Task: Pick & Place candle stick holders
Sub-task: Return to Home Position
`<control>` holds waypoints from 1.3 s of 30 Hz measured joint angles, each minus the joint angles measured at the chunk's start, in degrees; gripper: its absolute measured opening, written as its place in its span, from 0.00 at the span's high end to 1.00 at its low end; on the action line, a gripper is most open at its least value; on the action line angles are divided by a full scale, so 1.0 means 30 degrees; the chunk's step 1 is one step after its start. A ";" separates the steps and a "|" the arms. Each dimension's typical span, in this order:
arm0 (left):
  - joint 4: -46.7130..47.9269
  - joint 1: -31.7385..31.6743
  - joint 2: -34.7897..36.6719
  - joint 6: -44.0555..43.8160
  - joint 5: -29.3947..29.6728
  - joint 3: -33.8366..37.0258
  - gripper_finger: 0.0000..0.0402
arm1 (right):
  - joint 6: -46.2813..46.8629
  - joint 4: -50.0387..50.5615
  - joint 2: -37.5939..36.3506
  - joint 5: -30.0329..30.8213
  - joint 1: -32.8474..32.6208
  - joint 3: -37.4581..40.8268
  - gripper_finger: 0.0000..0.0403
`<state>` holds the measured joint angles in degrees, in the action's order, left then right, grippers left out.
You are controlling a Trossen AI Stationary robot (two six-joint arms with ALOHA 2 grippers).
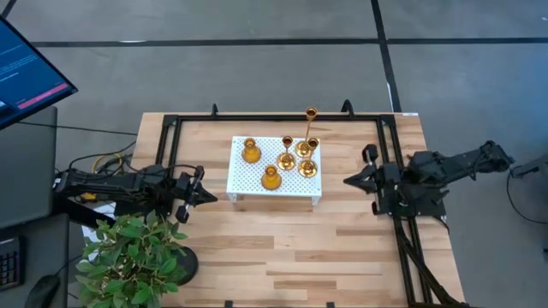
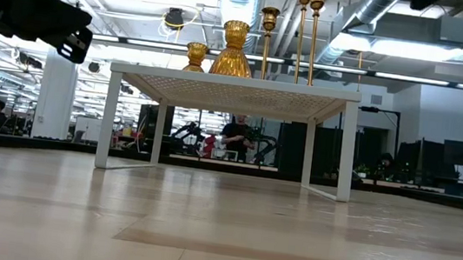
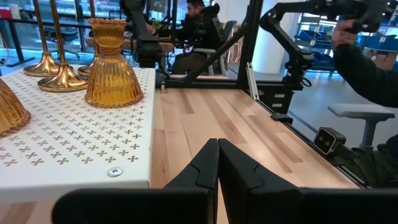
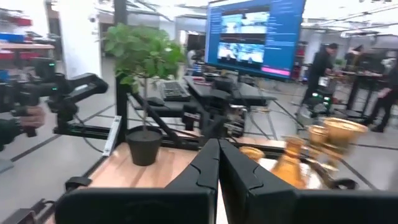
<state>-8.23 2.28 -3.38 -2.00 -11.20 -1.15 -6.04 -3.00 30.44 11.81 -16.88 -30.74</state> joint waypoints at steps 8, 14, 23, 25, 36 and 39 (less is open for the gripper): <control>0.0005 0.0000 0.0000 0.0002 0.0000 -0.0008 0.98 | 0.1161 0.3180 -0.4553 0.0007 0.1026 -0.0017 1.00; 0.0007 0.0000 0.0000 0.0007 0.0000 -0.0008 0.98 | 0.1358 0.5165 -0.7398 -0.0263 0.1019 -0.0010 1.00; 0.0005 0.0000 0.0000 0.0080 0.0000 -0.0015 0.98 | 0.1322 0.4541 -1.0065 -0.0980 0.1019 0.2997 1.00; 0.0007 0.0000 -0.0015 0.0080 0.0000 -0.0015 0.98 | 0.1225 0.3876 -0.9997 -0.0994 0.1019 0.3636 1.00; 0.0000 0.0000 -0.0138 0.0380 0.0000 -0.0021 0.98 | 0.1196 0.0032 -1.0050 -0.0962 0.1019 0.8288 1.00; -0.0007 0.0000 -0.0146 0.0707 0.0000 -0.0015 0.98 | 0.1326 -0.0341 -1.0078 -0.0959 0.1019 0.9204 1.00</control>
<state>-8.25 2.28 -3.81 0.12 -11.20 -1.19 -2.07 -4.03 0.21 8.94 -13.82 -3.13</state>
